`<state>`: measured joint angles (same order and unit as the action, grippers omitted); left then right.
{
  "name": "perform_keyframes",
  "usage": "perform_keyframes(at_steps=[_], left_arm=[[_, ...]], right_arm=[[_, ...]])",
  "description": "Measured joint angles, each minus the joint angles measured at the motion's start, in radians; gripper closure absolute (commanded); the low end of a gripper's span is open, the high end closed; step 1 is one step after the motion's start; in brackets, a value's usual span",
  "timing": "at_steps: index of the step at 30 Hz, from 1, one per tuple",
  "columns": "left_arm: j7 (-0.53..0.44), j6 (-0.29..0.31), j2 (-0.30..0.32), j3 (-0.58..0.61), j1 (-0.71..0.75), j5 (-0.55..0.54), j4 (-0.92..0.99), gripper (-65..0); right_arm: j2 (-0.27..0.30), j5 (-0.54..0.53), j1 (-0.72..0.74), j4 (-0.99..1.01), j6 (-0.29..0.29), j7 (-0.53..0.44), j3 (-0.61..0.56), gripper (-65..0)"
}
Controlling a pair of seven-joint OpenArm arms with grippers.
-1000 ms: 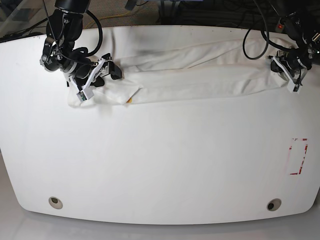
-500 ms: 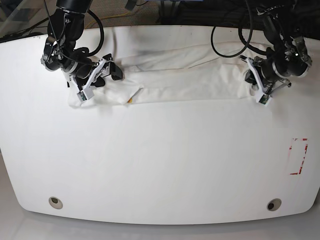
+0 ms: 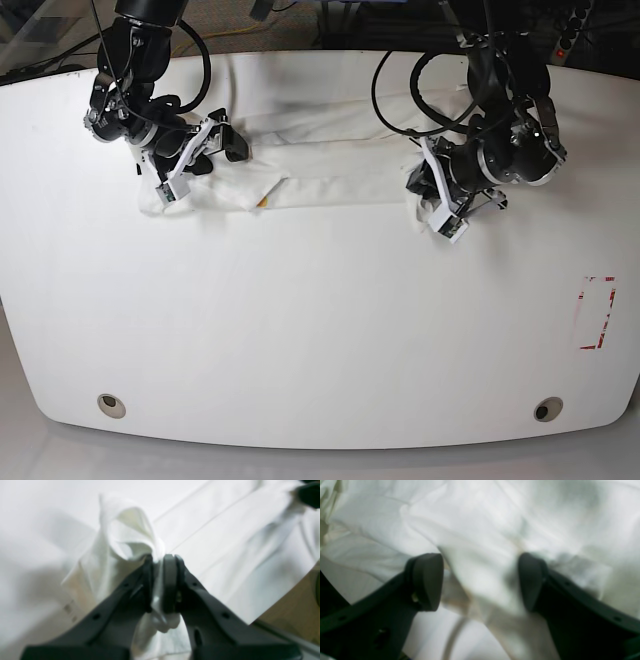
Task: Fold the T-shirt properly
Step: 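Grasp the strip end with the left gripper and fold it toward the right gripper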
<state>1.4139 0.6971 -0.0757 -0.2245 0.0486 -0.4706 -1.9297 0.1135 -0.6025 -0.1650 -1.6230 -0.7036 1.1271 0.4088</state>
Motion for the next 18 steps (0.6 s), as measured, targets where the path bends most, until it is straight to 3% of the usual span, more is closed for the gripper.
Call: perform_keyframes(at_steps=[9, 12, 14, 18], left_arm=[[-0.001, 0.000, -0.024, 0.066, -0.066, -0.002, 0.134, -5.1], [0.000, 0.000, -0.020, 0.078, -0.083, 0.002, 0.185, -15.7], [0.000, 0.000, -0.012, 0.119, -0.088, 0.007, 0.204, -26.4], [0.000, 0.000, -0.005, 0.206, -0.088, -0.002, 0.209, -39.7]], right_arm=[[-0.003, 0.000, 0.000, 0.000, 0.000, -0.002, 0.001, -44.4], [-0.003, 0.000, 0.000, 0.000, 0.000, -0.002, 0.001, -44.4], [-0.003, 0.000, 0.003, 0.000, 0.000, -0.002, 0.001, -44.4], [-0.006, 0.004, 0.000, 0.000, 0.000, -0.025, 0.000, -44.4]])
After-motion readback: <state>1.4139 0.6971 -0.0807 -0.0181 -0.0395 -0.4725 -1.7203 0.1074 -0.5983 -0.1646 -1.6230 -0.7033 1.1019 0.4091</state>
